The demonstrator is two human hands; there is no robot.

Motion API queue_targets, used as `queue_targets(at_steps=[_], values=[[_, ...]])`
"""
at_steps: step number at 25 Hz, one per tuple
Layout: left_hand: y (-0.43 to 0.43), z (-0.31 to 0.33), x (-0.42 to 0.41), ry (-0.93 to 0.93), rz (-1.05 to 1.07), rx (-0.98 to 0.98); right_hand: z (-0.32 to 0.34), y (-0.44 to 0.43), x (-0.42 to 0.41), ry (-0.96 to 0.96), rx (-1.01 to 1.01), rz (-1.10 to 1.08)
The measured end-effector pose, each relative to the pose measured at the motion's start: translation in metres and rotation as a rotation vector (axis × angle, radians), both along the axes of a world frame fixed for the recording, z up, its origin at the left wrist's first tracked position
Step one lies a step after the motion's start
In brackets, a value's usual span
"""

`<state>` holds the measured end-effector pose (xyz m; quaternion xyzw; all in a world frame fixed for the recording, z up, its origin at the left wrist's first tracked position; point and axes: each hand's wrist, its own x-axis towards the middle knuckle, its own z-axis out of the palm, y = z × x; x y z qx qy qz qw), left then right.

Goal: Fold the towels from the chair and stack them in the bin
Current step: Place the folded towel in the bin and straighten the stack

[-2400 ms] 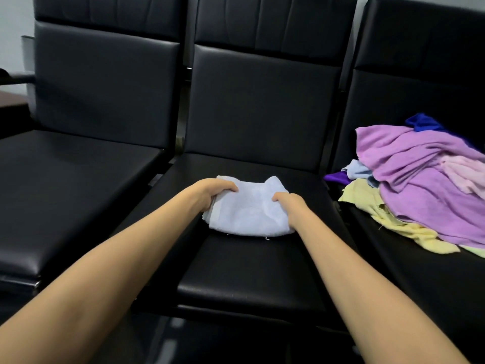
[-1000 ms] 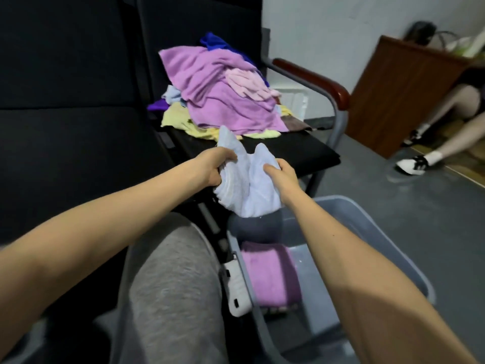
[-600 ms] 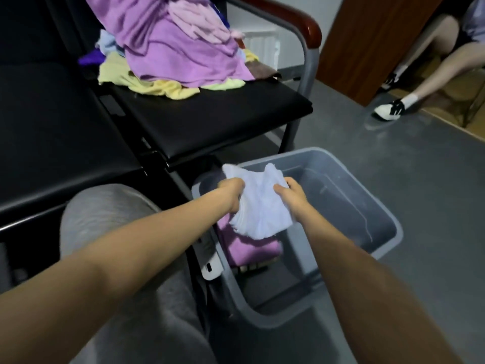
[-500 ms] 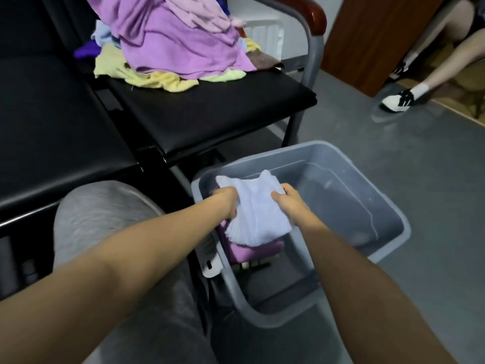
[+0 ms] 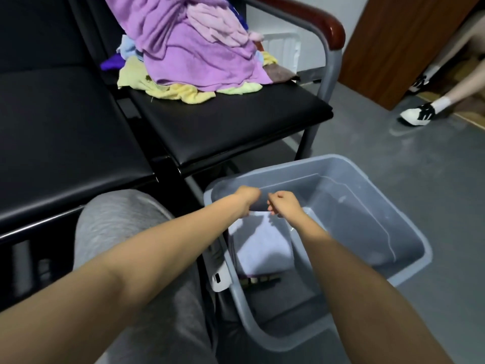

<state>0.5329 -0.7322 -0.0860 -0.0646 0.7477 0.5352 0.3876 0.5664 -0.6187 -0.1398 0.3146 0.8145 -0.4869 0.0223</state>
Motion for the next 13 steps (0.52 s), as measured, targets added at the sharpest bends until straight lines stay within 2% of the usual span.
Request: queue_targets(at_steps=[3,7,13], values=[[0.0,0.018,-0.015,0.04,0.081,0.222,0.034,-0.021,-0.02,0.143,-0.008,0.01],[-0.023,0.066,-0.049,0.151,0.053,0.356,0.087,-0.043,-0.053,0.384,0.028,0.013],[-0.073,0.123,-0.109,0.405,0.041,0.318,0.145,-0.087,-0.115,0.519,0.104,0.11]])
